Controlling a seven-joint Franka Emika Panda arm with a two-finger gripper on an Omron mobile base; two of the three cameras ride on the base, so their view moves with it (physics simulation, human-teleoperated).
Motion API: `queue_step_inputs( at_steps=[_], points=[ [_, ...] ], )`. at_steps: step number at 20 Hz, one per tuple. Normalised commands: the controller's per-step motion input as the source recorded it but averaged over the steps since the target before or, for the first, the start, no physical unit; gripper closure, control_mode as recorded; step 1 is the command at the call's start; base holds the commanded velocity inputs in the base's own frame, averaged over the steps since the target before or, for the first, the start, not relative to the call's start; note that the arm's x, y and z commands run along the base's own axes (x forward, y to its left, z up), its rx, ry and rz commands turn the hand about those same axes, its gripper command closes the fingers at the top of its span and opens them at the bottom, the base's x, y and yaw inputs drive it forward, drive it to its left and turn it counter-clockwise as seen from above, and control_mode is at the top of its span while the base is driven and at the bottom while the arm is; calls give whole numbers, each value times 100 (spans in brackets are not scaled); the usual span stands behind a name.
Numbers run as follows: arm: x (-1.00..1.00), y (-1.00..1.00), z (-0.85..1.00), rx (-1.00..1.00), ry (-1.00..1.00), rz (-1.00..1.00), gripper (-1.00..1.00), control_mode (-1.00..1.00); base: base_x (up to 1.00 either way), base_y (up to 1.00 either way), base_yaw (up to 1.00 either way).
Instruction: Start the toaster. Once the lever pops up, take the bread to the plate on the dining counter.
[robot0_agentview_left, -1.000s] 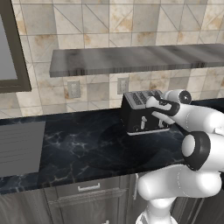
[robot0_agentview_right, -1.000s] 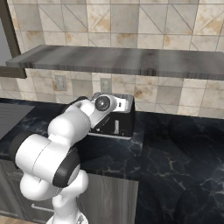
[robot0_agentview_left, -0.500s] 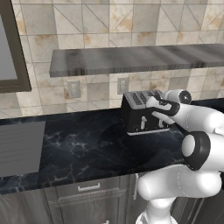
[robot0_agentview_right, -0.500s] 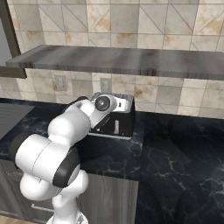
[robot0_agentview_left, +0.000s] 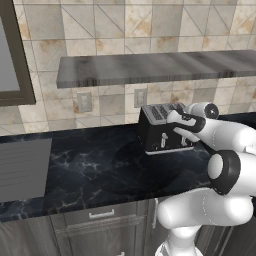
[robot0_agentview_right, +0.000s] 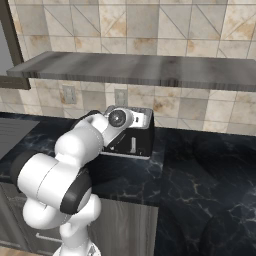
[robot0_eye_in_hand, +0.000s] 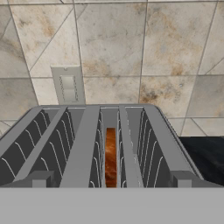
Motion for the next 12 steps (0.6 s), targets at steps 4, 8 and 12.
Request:
queue_step_inputs(
  at_steps=[4,8,12],
  points=[
    [0,0,0,0,0,0,-100,-100,0,0,0],
    [0,0,0,0,0,0,-100,-100,0,0,0],
    [0,0,0,0,0,0,-100,-100,0,0,0]
  ],
)
